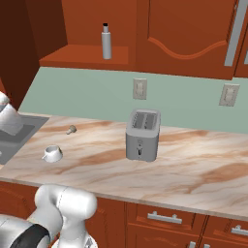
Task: Open the cabinet. Pick the soap dispenser and place it next to the sink. Then close the cabinet.
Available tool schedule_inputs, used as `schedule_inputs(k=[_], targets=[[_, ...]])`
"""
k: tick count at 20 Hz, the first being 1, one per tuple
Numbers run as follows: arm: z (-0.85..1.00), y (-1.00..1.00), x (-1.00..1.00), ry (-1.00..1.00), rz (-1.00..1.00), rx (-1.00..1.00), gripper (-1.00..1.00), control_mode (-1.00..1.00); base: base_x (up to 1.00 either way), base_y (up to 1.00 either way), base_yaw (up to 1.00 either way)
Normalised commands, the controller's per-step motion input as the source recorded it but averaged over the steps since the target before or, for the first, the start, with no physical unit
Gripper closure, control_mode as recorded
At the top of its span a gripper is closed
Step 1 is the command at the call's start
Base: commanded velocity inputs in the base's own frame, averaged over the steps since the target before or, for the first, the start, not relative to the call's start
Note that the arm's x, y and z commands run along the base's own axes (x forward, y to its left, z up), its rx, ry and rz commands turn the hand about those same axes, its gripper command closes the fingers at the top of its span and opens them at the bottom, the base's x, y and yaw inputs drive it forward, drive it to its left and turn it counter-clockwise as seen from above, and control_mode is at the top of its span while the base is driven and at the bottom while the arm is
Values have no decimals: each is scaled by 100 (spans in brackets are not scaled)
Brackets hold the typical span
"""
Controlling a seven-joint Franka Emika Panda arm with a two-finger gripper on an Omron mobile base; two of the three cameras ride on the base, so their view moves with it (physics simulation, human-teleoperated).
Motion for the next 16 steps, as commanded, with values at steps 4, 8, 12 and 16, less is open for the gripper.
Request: schedule_inputs(k=[4, 8, 12, 16], targets=[[0, -56, -9, 0, 27, 15, -100, -100, 0, 0, 0], [6, -45, 4, 0, 25, 19, -100, -100, 0, 0, 0], [0, -27, 27, 0, 19, 23, -100, -100, 0, 0, 0], [0, -10, 47, 0, 23, 29, -100, -100, 0, 0, 0]])
